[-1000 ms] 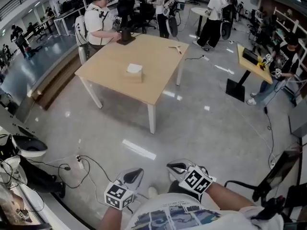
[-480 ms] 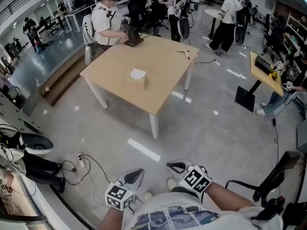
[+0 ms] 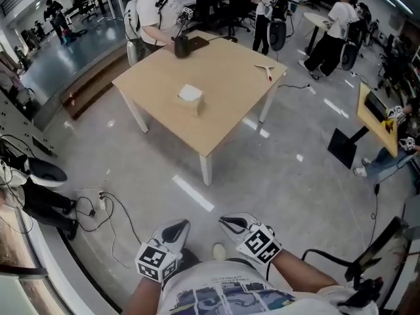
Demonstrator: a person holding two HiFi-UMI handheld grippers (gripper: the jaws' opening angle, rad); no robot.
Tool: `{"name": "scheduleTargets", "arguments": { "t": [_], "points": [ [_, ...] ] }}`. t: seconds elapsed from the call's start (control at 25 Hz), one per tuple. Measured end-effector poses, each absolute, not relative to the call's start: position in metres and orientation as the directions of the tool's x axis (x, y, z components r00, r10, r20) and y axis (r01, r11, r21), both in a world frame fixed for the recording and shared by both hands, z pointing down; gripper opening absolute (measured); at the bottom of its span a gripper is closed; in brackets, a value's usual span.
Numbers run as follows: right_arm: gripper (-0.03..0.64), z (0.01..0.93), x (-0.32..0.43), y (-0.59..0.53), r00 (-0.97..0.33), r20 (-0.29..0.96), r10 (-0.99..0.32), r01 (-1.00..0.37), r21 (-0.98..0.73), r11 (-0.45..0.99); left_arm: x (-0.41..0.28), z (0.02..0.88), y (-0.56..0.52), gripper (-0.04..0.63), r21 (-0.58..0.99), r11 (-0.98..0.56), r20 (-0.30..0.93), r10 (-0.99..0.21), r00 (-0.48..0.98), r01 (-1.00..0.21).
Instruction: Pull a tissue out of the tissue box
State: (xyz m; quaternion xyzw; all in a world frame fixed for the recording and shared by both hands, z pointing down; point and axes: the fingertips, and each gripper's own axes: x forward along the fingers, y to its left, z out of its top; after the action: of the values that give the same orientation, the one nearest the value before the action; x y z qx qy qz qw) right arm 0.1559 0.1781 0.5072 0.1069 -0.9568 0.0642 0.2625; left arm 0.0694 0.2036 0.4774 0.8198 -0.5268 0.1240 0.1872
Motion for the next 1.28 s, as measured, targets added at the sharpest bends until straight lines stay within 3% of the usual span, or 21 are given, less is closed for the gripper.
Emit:
{"name": "scheduleTargets", "arguments": {
  "t": [0.28,0.88,1.28],
  "points": [
    [0.041,0.52,0.14,0.14,-0.838,0.528,-0.137,-0.23,-0.113,0.967,0.05,0.483,0.166,0.003,0.181,-0.354,0.432,-0.809,0.398,-0.917],
    [0.043,0.513,0.044,0.003,-0.769,0.565,-0.3,-0.394,-0.05,0.918,-0.047,0.479,0.026,0.003,0.206,-0.506,0.337,-0.767,0.546,-0.838],
    [0.043,0.516,-0.014,-0.047,-0.763,0.572,-0.3,-0.384,-0.029,0.923,-0.108,0.489,-0.011,0.003,0.232,-0.496,0.328,-0.77,0.547,-0.837]
  ]
}}
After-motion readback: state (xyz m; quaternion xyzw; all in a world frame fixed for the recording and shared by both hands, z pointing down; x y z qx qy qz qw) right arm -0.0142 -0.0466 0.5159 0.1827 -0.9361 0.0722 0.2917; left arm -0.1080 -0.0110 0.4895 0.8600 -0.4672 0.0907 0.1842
